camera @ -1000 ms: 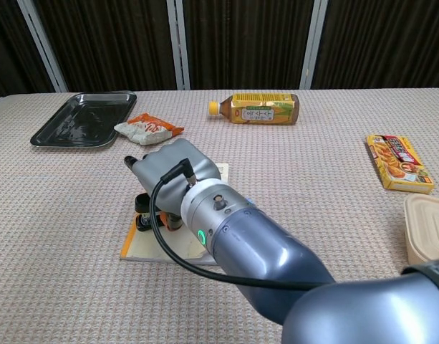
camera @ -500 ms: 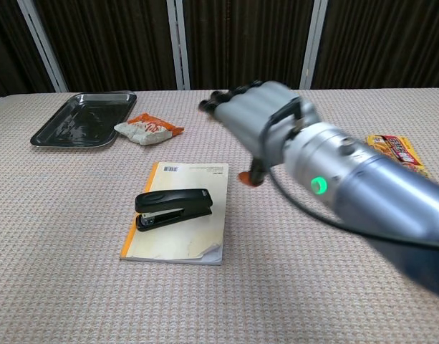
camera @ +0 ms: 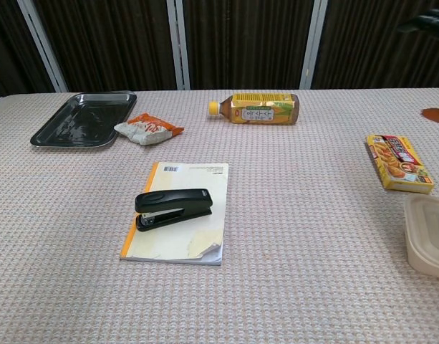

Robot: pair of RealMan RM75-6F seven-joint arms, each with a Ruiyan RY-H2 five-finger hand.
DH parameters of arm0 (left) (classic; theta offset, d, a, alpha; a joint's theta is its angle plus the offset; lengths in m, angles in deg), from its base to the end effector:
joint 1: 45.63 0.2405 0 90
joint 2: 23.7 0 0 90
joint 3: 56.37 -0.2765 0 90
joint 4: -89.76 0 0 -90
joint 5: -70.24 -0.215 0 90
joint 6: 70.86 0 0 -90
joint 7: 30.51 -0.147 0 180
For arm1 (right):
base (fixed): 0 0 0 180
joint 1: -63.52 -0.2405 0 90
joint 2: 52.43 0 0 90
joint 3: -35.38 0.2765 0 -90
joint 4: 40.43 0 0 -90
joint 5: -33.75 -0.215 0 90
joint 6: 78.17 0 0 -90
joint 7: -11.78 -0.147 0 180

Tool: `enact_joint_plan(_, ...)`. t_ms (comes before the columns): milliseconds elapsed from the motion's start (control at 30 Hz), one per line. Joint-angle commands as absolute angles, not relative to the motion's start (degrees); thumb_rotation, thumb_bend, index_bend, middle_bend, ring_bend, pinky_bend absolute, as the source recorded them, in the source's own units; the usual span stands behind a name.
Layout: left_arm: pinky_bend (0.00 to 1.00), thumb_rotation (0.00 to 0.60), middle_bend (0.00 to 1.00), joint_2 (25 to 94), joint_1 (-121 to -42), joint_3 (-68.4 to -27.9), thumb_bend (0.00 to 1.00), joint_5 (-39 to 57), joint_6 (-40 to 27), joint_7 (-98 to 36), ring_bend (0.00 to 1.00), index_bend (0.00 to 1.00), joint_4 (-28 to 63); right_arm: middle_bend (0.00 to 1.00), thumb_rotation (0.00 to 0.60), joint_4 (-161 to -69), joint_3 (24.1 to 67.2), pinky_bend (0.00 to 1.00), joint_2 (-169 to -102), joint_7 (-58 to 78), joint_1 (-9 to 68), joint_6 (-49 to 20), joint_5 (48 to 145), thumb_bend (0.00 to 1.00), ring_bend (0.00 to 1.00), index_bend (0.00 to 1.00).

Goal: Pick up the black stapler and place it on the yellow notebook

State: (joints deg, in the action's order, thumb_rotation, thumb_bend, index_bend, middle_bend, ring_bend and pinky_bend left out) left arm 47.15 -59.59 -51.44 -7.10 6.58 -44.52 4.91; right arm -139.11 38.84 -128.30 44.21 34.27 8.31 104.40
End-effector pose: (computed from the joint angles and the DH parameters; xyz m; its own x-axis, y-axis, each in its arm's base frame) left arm -0.3371 0.2491 0.1313 0.5953 0.0358 0.8027 0.8034 -0.0057 -0.5955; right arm -0.2186 -0.2966 0.0981 0.5807 0.1287 0.8039 -0.7934 -0.1318 0.5942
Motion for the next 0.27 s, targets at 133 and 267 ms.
enact_joint_plan(133, 0.12, 0.6, 0.0, 47.37, -60.0, -51.28, 0.35, -6.77, 5.91, -45.29, 0.0, 0.0, 4.58, 0.0, 0.6, -127.37, 35.39, 0.0, -126.85, 32.92, 43.18, 12.05, 105.95, 0.24, 0.0, 0.0)
enact_joint_plan(267, 0.12, 0.6, 0.0, 47.29, -59.62, -50.48, 0.35, -6.19, 6.88, -44.13, 0.0, 0.0, 4.96, 0.0, 0.6, -122.26, 37.07, 0.0, -128.61, 31.03, 45.44, 12.83, 104.01, 0.24, 0.0, 0.0)
